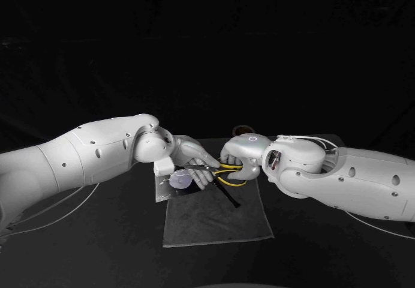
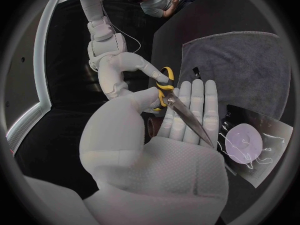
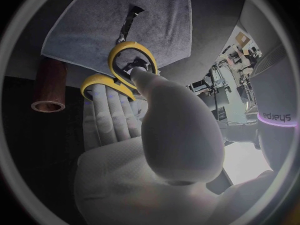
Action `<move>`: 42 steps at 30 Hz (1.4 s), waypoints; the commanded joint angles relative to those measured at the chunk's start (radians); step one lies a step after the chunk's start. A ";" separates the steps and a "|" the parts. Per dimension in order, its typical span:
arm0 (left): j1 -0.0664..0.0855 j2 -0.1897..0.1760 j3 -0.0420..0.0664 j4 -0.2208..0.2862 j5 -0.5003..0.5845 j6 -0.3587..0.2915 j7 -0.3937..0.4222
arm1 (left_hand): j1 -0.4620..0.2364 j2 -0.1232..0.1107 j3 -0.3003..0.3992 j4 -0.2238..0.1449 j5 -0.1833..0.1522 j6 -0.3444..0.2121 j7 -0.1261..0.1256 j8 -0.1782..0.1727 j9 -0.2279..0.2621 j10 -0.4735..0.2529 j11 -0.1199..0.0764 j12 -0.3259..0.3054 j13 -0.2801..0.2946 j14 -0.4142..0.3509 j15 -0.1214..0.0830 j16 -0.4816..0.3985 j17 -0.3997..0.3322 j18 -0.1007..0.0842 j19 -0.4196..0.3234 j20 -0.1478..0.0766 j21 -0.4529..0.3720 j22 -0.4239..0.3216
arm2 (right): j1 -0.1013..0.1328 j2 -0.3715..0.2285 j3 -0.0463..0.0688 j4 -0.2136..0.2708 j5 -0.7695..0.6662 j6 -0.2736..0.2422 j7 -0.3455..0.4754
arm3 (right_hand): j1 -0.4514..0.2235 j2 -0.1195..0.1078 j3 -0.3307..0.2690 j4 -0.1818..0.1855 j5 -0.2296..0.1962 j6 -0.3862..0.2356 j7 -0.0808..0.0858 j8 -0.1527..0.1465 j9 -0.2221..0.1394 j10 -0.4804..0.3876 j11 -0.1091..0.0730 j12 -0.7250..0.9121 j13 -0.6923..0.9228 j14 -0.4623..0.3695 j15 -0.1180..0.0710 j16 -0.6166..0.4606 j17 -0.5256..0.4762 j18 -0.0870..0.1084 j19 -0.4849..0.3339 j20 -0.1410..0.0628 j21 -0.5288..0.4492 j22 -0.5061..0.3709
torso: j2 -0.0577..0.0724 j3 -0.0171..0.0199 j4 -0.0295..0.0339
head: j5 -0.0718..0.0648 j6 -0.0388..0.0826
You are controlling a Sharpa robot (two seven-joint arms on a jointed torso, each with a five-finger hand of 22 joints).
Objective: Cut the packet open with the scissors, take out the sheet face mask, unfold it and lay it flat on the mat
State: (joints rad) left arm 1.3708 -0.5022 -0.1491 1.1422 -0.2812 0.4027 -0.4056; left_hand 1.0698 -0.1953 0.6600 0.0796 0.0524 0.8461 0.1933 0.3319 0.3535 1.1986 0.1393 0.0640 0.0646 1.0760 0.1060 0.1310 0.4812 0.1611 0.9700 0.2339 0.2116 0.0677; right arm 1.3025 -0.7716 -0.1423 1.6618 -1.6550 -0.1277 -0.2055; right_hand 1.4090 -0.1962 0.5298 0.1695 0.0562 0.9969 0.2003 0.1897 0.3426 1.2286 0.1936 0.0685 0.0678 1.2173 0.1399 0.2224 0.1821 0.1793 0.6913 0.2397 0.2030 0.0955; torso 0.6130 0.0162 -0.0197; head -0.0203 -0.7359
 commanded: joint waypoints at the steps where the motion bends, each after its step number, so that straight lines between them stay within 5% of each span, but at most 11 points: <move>1: 0.001 -0.005 0.002 0.001 0.028 -0.027 0.034 | -0.002 -0.021 -0.066 0.028 -0.003 -0.026 0.014 -0.015 -0.005 -0.064 0.018 0.000 0.000 -0.049 0.019 -0.023 -0.013 0.020 -0.036 0.015 -0.028 -0.004 | 0.000 -0.005 0.001 0.005 -0.023 -0.010 -0.004 | -0.074 0.089 0.233 -0.172 -0.001 0.071 -0.053 0.096 0.039 0.133 -0.108 -0.001 0.000 0.067 -0.074 -0.003 0.001 0.010 0.009 0.000 0.007 0.002 | 0.001 0.0004 -0.0008 | -0.001 0.000; 4: 0.001 -0.013 0.002 -0.004 0.025 -0.049 0.042 | 0.009 -0.032 -0.155 0.063 -0.003 -0.047 0.027 -0.023 -0.007 -0.134 0.034 0.002 0.000 -0.097 0.036 -0.034 -0.028 0.021 -0.069 0.033 -0.055 -0.002 | 0.000 -0.012 0.001 0.010 -0.024 -0.009 -0.004 | -0.075 0.089 0.233 -0.174 -0.002 0.071 -0.053 0.096 0.040 0.134 -0.109 -0.001 0.000 0.068 -0.075 -0.003 0.002 0.010 0.010 -0.001 0.007 0.002 | 0.001 0.0004 -0.0014 | -0.002 0.000; 11: 0.001 -0.046 0.002 -0.015 0.021 -0.103 0.066 | 0.155 0.037 -0.450 0.203 -0.002 -0.058 0.034 -0.015 -0.002 -0.178 0.042 0.036 0.003 -0.143 0.047 -0.004 -0.069 0.023 -0.082 0.042 -0.076 0.002 | 0.000 -0.030 0.001 0.021 -0.027 -0.005 -0.006 | -0.076 0.090 0.234 -0.176 -0.004 0.072 -0.054 0.097 0.041 0.135 -0.109 -0.002 0.000 0.068 -0.075 -0.003 0.003 0.010 0.011 -0.001 0.007 0.002 | 0.000 0.0010 -0.0009 | -0.005 0.001; 14: 0.001 -0.066 0.003 -0.019 0.020 -0.131 0.079 | 0.171 0.042 -0.490 0.211 -0.002 -0.057 0.038 -0.013 -0.002 -0.181 0.044 0.041 0.003 -0.147 0.048 0.001 -0.075 0.023 -0.083 0.043 -0.076 0.002 | 0.000 -0.040 0.001 0.026 -0.032 -0.005 -0.006 | -0.077 0.090 0.234 -0.176 -0.004 0.072 -0.054 0.097 0.042 0.135 -0.109 -0.002 0.000 0.069 -0.075 -0.003 0.003 0.010 0.012 -0.001 0.007 0.002 | 0.000 0.0010 -0.0010 | -0.009 0.002; 15: 0.001 -0.075 0.003 -0.020 0.019 -0.141 0.084 | 0.186 0.060 -0.535 0.212 -0.002 -0.056 0.038 -0.012 -0.003 -0.184 0.045 0.048 0.002 -0.150 0.048 0.009 -0.083 0.023 -0.083 0.043 -0.077 0.002 | 0.000 -0.043 0.001 0.028 -0.034 -0.005 -0.006 | -0.077 0.090 0.234 -0.177 -0.005 0.072 -0.054 0.098 0.042 0.136 -0.109 -0.002 0.000 0.069 -0.075 -0.003 0.004 0.010 0.012 -0.002 0.007 0.002 | 0.000 0.0006 -0.0011 | -0.009 0.003; 28: 0.001 -0.213 0.005 -0.009 0.110 -0.344 0.270 | 0.210 0.100 -0.599 0.212 -0.002 -0.030 0.036 0.002 -0.001 -0.165 0.040 0.077 0.004 -0.139 0.042 0.036 -0.098 0.024 -0.067 0.038 -0.067 0.005 | 0.024 -0.110 0.001 0.054 -0.043 -0.009 -0.006 | -0.079 0.090 0.235 -0.179 -0.006 0.072 -0.054 0.099 0.044 0.137 -0.110 -0.003 0.000 0.069 -0.076 -0.003 0.005 0.010 0.014 -0.002 0.008 0.002 | 0.000 0.0005 -0.0005 | -0.030 0.008; 34: 0.000 -0.269 0.005 0.027 0.163 -0.415 0.358 | 0.224 0.113 -0.605 0.211 -0.002 -0.021 0.036 0.006 -0.001 -0.159 0.038 0.084 0.003 -0.135 0.040 0.044 -0.102 0.024 -0.057 0.034 -0.061 0.007 | 0.069 -0.118 0.001 -0.014 -0.040 -0.013 0.011 | -0.081 0.090 0.234 -0.180 -0.006 0.073 -0.054 0.100 0.045 0.137 -0.110 -0.003 -0.001 0.070 -0.076 -0.003 0.006 0.010 0.017 -0.003 0.009 0.002 | 0.000 -0.0025 0.0027 | -0.039 0.018; 42: -0.001 -0.306 0.006 0.078 0.223 -0.476 0.461 | 0.244 0.127 -0.605 0.209 -0.002 -0.014 0.036 0.008 -0.002 -0.155 0.037 0.090 0.003 -0.133 0.039 0.050 -0.107 0.023 -0.054 0.033 -0.059 0.007 | 0.112 -0.082 0.002 -0.142 -0.036 -0.022 0.042 | -0.082 0.089 0.233 -0.180 -0.006 0.073 -0.055 0.100 0.046 0.138 -0.110 -0.003 -0.001 0.070 -0.076 -0.003 0.007 0.010 0.018 -0.003 0.009 0.003 | 0.002 -0.0019 -0.0010 | -0.036 0.024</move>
State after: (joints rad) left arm 1.3692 -0.8056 -0.1441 1.2104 -0.1159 -0.0177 -0.0401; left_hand 1.3152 -0.0719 0.0621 0.2896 0.0524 0.8279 0.2105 0.3335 0.3514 1.0370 0.1786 0.1506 0.0675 0.9398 0.1467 0.1772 0.3747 0.1711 0.9080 0.2645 0.1464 0.0734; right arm 1.4112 -0.8592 -0.1419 1.5333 -1.6811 -0.1319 -0.1889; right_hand 1.4077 -0.1948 0.5298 0.1695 0.0478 0.9972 0.2006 0.1897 0.3425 1.2506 0.1947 0.0630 0.0662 1.2312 0.1247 0.2203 0.1879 0.1758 0.7019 0.2359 0.2070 0.0971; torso 0.6132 0.0142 -0.0193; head -0.0577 -0.7129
